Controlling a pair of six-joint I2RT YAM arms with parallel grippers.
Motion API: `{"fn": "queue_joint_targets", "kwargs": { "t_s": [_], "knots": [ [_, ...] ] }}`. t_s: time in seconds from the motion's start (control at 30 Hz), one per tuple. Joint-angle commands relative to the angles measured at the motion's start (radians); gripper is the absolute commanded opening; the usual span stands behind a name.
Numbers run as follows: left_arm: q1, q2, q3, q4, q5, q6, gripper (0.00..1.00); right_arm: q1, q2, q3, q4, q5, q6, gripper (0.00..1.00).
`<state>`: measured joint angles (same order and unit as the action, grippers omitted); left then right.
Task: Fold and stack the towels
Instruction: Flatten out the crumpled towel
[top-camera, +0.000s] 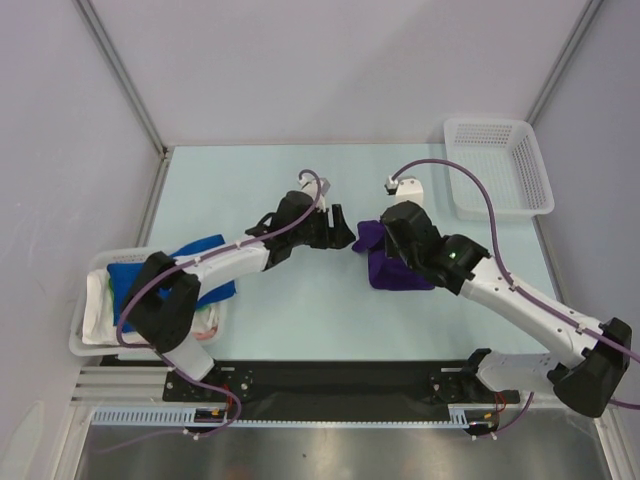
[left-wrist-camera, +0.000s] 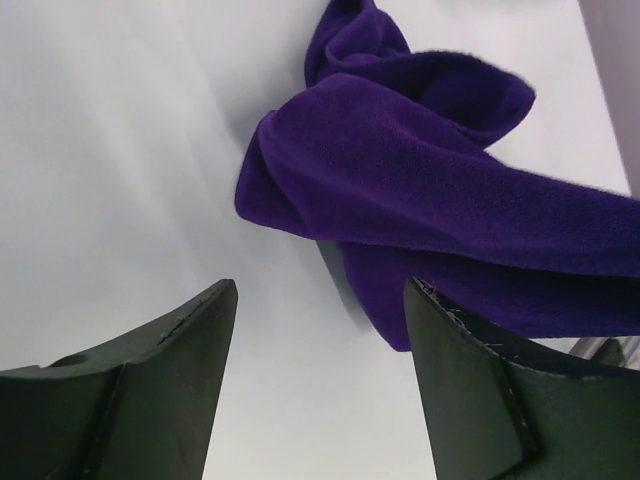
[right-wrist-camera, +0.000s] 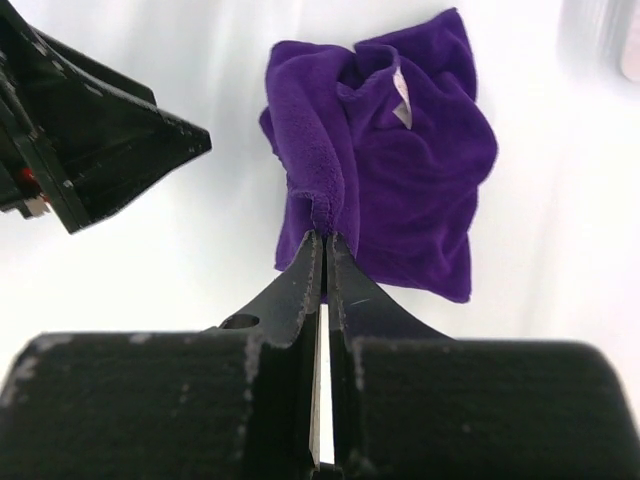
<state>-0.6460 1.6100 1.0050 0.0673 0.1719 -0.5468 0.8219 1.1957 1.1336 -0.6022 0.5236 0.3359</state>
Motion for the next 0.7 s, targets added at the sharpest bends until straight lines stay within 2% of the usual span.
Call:
{"fn": "queue_joint_targets", "kwargs": {
  "t_s": [0.0,0.17,0.37,0.67],
  "knots": [
    [-0.043,0.053,0.035,0.071,0.009,0.067,0.73,-0.021,-0.041,0.025,-0.028,0.024,-0.018,0.0],
    [-0.049,0.161,0.052,0.065,-0.052,0.134,0.7,-0.036,-0.062,0.026,-0.051,0.032,-0.012,0.0],
    [-0.055,0.206,0.064,0.112,-0.048,0.228,0.68,-0.101,-0.093,0.025,-0.064,0.003,-0.023,0.0],
    [-0.106,0.277,0.126,0.1,-0.083,0.332,0.68,-0.156,-0.114,0.017,-0.057,-0.027,-0.038,0.0]
  ]
}}
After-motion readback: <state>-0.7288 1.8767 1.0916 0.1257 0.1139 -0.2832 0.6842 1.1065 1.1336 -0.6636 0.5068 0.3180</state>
